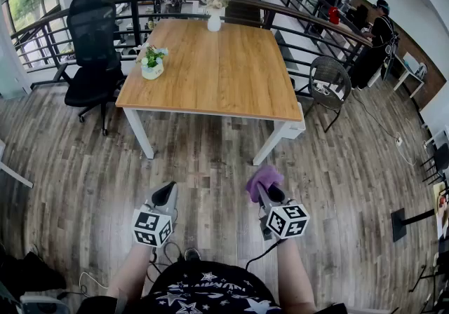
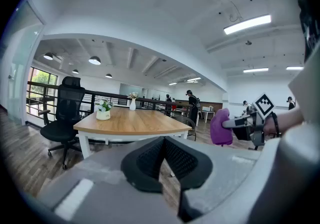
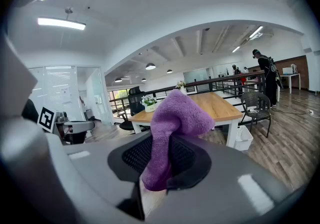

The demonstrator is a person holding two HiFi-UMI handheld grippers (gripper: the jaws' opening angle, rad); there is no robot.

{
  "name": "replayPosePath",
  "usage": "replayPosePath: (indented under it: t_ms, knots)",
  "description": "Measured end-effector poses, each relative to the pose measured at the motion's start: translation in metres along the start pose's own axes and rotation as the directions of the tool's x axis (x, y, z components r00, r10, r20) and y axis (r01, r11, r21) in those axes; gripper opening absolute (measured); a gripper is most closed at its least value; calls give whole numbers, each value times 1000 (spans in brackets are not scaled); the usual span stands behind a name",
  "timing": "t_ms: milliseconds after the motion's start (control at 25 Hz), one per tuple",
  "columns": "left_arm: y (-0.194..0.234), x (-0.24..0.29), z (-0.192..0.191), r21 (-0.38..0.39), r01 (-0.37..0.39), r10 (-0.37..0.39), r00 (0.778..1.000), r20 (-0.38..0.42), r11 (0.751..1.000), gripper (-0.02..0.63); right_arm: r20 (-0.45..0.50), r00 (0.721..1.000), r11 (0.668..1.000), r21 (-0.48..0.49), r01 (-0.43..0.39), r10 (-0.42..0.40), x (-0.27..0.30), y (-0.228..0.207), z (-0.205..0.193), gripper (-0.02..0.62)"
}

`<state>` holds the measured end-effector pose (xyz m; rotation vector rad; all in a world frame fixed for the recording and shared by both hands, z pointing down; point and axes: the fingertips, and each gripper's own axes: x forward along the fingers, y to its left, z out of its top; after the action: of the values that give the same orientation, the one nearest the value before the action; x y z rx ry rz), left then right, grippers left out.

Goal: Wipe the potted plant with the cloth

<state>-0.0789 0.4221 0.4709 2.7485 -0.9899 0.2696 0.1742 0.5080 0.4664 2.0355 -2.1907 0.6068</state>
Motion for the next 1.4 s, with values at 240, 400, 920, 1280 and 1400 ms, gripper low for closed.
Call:
replayPosePath:
  t_ms: [240,400,920,1280,1400]
  knots:
    - [-6,-4,-7,-10,14,-14,1000,-20,1000,2,-8,1000,1000,-10,-20,20,2,13,0,82]
    - [-1,-5,-7,-7,18,-18,1000,-18,1000,2,-15,999,999,-17,-31,30,5,24,-6,83]
    - [15,-22,-13,-27,-5,4,1000,-21,1000,2,-82,992,987,-119,-107,98,22,66,-20,83]
    - [19,-17,-34,-13,-22,21,997,-75,1000,2,-110,987,991,-61,-122,115,53,49,-36,84]
    - [39,-9,-29,-13,-60,59,995,-79,998,2,-125,981,986,-59,-156,148,88,47,-28,84]
